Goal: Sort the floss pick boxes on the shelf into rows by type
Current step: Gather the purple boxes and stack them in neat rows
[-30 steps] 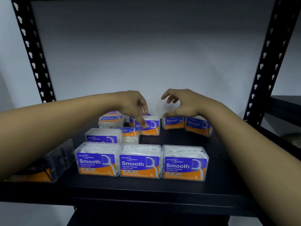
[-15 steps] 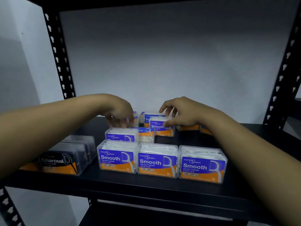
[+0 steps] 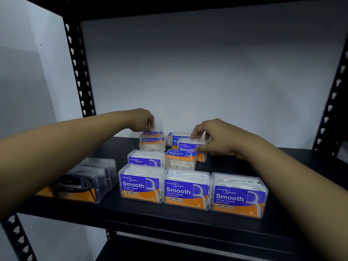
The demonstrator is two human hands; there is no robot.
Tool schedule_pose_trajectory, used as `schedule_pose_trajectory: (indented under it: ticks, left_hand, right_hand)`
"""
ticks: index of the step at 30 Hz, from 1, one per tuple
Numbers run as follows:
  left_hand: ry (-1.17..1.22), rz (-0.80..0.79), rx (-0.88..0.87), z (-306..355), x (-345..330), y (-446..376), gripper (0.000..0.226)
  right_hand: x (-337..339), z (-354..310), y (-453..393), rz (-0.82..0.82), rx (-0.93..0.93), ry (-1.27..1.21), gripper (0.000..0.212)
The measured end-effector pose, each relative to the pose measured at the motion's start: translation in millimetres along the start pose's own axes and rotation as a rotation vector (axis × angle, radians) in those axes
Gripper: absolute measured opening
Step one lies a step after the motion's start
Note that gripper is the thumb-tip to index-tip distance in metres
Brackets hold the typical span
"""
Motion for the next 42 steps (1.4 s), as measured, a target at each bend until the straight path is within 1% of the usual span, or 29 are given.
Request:
schedule_pose_trajectory:
  ticks: [3,7,11,16,17,18,20,22,25,27,33,38,42]
  left_hand:
    - [-0.045,-0.097,-0.03,-2,-12,-11,0.033]
    - [-0.21,-0.247,0.001,-1,-35,-21,0.045]
    - [-0.229,-0.284,0.022,-10,-39,-21,0.045]
    - [-0.055,-0.263,0.031,-32,-23,-19,0.024]
    - [-0.029,-0.246,0.023,-33,-21,-19,0.022]
    - [-0.008,-0.229,0.013,-33,-19,-20,0.025]
    - [0.045,-0.223,-0.011,-29,-20,-23,0.038]
    - [0.113,-0.281,-0.013,-27,-25,-27,0.052]
    - [0.152,-0.372,0.007,-25,-30,-28,0.063]
    - [0.157,-0.373,0.015,-26,-30,-29,0.064]
    - [0.077,-0.36,0.012,-36,-36,-28,0.057]
    - [0.033,-0.289,0.053,-43,-33,-27,0.064]
    - [-0.025,-0.195,0.072,-41,-33,-29,0.07]
  right_hand:
    - [-2,1,1,-0.012,0.01,-0.018,0.037]
    - [-1,4,4,-0.025,0.002,-0.01,0.038]
    - [2,14,8,-0.026,-0.024,-0.022,0.038]
    - [1,15,7,-0.028,-0.024,-0.023,0.041]
    - [0,15,6,-0.029,-0.022,-0.024,0.043]
    - [-1,15,6,-0.031,-0.021,-0.027,0.044]
    - [-2,13,5,-0.043,-0.019,-0.029,0.047]
    - [-4,11,5,-0.05,-0.004,-0.034,0.051]
    - [-6,8,4,-0.058,0.015,-0.037,0.059]
    - [-8,4,4,-0.068,0.028,-0.029,0.061]
    - [-12,1,2,-0.11,0.027,-0.01,0.056]
    - [-13,-2,2,-0.106,0.012,-0.002,0.057]
    - [-15,0,1,-0.109,-0.001,-0.005,0.056]
Point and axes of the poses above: each hand's wrist, its own y-axis away from the middle knuckle, its own x-axis out of the back of the hand, z = x × y, the point moved 8 cm from there along -y, towards the middle knuckle, and after that the axes turned 14 degrees about -z, right-handed, at the moved point
